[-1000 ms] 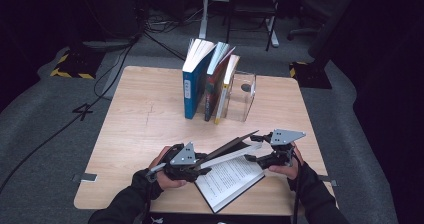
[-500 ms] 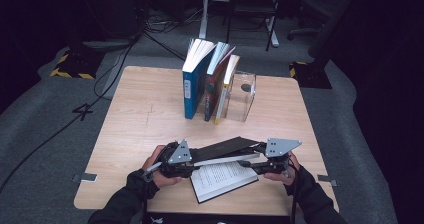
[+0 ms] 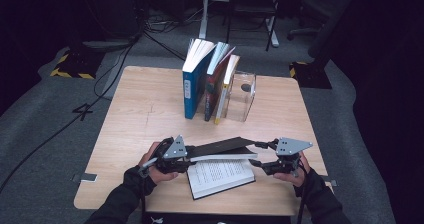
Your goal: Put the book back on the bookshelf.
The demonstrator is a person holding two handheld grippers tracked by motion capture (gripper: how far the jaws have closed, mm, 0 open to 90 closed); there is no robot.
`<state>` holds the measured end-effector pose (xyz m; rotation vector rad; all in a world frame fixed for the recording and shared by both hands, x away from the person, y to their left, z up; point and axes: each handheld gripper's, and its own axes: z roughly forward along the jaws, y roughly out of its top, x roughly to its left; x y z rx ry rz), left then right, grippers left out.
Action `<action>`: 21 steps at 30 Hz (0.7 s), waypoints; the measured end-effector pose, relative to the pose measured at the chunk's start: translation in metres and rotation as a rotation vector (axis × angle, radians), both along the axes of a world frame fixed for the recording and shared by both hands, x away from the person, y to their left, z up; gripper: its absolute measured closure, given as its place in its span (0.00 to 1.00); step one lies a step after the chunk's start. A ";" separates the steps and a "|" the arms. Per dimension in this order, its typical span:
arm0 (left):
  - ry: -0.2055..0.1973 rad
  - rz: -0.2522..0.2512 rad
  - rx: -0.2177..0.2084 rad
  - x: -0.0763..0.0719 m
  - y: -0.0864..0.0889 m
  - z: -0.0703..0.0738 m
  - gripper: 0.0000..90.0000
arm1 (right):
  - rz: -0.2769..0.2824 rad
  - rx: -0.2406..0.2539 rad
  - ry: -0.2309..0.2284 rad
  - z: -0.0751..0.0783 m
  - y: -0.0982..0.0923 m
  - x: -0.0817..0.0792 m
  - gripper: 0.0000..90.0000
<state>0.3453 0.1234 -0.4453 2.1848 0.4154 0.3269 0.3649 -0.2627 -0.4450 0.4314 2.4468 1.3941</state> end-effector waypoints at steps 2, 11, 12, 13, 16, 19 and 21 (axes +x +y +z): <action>0.021 -0.013 -0.027 0.002 0.006 0.000 0.65 | -0.025 -0.008 0.009 -0.004 -0.001 0.005 0.36; 0.058 -0.051 -0.051 0.008 0.018 0.000 0.64 | 0.015 -0.002 0.032 -0.013 0.025 0.022 0.33; 0.059 -0.049 -0.050 0.009 0.018 0.000 0.64 | 0.026 0.004 0.038 -0.014 0.027 0.023 0.35; 0.061 -0.043 -0.057 0.010 0.019 0.000 0.64 | 0.031 0.005 0.038 -0.014 0.029 0.024 0.35; 0.062 -0.032 -0.057 0.012 0.020 0.000 0.64 | 0.020 -0.001 0.023 -0.014 0.032 0.024 0.37; 0.056 -0.008 -0.037 0.014 0.020 0.000 0.62 | 0.022 -0.007 0.000 -0.012 0.030 0.023 0.59; 0.047 0.008 -0.024 0.015 0.018 -0.001 0.60 | 0.102 0.044 -0.022 -0.006 0.031 0.014 0.67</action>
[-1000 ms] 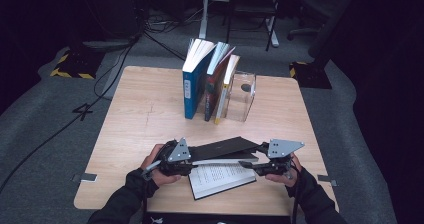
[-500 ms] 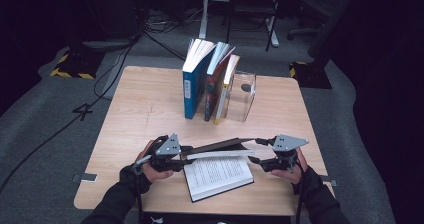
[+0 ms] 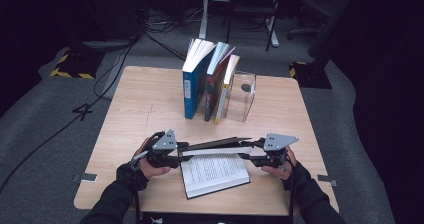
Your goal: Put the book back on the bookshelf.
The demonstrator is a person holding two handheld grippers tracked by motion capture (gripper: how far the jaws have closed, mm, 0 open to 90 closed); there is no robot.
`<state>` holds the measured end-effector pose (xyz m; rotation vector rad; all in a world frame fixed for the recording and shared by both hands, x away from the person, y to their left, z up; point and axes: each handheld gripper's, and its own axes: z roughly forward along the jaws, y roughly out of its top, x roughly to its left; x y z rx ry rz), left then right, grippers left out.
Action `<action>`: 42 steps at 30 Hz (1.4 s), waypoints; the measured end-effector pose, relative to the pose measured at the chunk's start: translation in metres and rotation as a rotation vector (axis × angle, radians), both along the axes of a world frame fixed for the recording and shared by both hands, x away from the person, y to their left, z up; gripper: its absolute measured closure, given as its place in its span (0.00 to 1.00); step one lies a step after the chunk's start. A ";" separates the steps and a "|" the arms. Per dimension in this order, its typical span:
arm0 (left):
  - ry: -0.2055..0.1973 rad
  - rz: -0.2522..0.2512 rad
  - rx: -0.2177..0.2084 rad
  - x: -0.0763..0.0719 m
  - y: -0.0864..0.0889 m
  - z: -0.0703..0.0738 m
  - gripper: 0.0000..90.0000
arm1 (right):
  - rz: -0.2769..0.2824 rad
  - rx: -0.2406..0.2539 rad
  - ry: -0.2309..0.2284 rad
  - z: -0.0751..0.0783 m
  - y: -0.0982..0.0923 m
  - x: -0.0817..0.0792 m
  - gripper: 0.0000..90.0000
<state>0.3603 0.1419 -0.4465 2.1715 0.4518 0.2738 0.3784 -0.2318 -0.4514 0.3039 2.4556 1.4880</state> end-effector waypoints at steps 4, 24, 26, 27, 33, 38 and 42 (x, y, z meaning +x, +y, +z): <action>-0.023 0.001 0.027 -0.001 -0.002 0.000 0.60 | 0.026 -0.064 -0.073 0.009 0.014 -0.016 0.59; 0.026 -0.098 -0.009 -0.006 0.021 0.005 0.68 | -0.079 -0.046 0.025 -0.006 0.009 0.026 0.22; 0.028 -0.098 -0.008 -0.006 0.021 0.005 0.68 | -0.062 -0.048 0.031 -0.006 0.011 0.031 0.19; 0.034 -0.095 -0.015 -0.005 0.021 0.005 0.67 | -0.049 -0.051 0.045 -0.005 0.014 0.036 0.18; 0.029 -0.096 -0.019 -0.004 0.022 0.004 0.67 | 0.031 -0.059 0.042 -0.002 0.026 0.041 0.28; -0.023 -0.069 -0.003 -0.004 0.015 0.000 0.63 | 0.037 -0.057 0.009 0.001 0.030 0.029 0.53; -0.037 -0.040 -0.003 0.004 0.005 -0.002 0.59 | 0.052 -0.092 -0.047 0.003 0.024 0.010 0.66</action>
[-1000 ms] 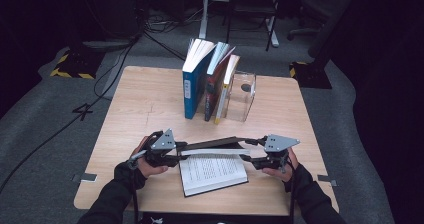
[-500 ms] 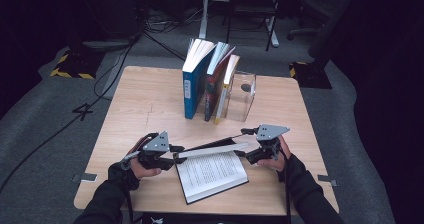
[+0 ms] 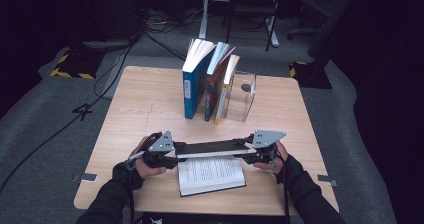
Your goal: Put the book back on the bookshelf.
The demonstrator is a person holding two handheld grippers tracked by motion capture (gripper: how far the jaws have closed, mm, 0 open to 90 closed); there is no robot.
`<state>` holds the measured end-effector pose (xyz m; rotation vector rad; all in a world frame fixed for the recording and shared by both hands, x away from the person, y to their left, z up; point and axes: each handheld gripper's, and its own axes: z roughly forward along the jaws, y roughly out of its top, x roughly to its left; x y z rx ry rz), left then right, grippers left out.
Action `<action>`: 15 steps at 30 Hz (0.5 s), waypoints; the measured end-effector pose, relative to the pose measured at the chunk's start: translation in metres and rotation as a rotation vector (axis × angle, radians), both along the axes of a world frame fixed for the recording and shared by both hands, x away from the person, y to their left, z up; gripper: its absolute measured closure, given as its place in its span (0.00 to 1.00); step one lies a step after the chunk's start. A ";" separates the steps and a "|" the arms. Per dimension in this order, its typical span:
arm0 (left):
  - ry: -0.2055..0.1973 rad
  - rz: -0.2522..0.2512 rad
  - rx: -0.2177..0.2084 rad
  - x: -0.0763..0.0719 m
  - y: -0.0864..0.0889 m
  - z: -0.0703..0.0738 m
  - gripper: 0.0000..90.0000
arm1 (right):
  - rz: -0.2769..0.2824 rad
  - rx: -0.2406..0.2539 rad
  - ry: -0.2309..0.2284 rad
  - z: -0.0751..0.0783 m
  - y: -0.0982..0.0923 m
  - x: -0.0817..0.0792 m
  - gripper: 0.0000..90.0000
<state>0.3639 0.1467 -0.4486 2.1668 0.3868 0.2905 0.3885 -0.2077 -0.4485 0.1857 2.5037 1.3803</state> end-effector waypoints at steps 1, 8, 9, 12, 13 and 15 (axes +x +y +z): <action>0.000 0.000 0.000 0.000 0.000 0.000 0.59 | -0.008 -0.001 -0.009 0.000 -0.002 -0.003 0.67; 0.009 -0.024 -0.029 0.020 -0.036 0.002 0.57 | -0.060 -0.014 -0.042 0.008 -0.026 -0.023 0.75; 0.013 -0.043 -0.030 0.024 -0.041 0.003 0.57 | -0.062 -0.010 -0.038 0.009 -0.030 -0.024 0.75; 0.008 -0.082 -0.010 0.027 -0.050 0.004 0.61 | -0.079 0.018 -0.012 0.007 -0.044 -0.026 0.72; 0.012 -0.096 -0.004 0.027 -0.052 0.003 0.62 | -0.081 0.024 -0.005 0.006 -0.046 -0.025 0.69; 0.007 -0.100 0.001 0.025 -0.052 0.002 0.63 | -0.085 0.044 0.036 0.002 -0.051 -0.021 0.59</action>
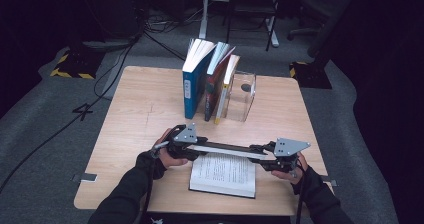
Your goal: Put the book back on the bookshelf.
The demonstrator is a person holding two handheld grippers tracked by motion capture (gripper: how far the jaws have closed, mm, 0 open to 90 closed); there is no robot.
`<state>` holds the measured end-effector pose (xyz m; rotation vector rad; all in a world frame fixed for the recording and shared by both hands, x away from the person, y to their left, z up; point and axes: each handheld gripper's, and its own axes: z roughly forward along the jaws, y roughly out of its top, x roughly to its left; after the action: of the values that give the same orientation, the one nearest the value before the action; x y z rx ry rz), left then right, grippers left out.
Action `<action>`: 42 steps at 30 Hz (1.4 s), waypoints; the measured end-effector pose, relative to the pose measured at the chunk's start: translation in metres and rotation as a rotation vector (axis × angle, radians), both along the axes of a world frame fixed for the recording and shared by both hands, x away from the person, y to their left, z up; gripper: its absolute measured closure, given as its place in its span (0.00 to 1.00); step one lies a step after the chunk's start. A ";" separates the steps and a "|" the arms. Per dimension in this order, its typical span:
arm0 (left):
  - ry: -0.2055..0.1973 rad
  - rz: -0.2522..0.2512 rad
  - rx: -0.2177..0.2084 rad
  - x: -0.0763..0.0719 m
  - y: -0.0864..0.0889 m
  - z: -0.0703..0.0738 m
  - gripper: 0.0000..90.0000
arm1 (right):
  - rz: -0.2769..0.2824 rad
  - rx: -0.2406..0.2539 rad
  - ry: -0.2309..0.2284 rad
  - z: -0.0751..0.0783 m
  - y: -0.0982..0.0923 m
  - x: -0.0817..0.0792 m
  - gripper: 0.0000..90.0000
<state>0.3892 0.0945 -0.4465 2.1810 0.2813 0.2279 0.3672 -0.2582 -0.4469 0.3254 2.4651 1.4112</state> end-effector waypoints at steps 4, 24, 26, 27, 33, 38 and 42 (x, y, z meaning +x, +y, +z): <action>0.011 -0.006 0.017 -0.004 -0.001 0.000 0.58 | -0.007 -0.001 0.017 -0.011 -0.001 0.003 0.55; -0.109 0.081 0.140 -0.057 -0.044 0.042 0.33 | -0.030 -0.085 -0.091 0.000 0.031 -0.016 0.71; -0.124 0.120 0.152 -0.057 -0.045 0.040 0.33 | -0.030 -0.088 -0.091 0.000 0.036 -0.017 0.71; -0.122 0.126 0.147 -0.057 -0.045 0.040 0.33 | -0.033 -0.089 -0.088 0.000 0.037 -0.017 0.71; -0.146 0.160 0.155 -0.056 -0.044 0.039 0.42 | -0.023 -0.094 -0.084 0.001 0.042 -0.017 0.70; -0.145 0.136 0.147 -0.057 -0.041 0.040 0.39 | -0.014 -0.092 -0.079 0.000 0.042 -0.018 0.68; -0.148 0.115 0.181 -0.057 -0.042 0.038 0.43 | -0.009 -0.118 -0.095 0.000 0.045 -0.019 0.67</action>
<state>0.3317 0.0528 -0.4089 2.3144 0.3129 0.4940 0.3480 -0.2137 -0.4465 0.2373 2.4534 1.2412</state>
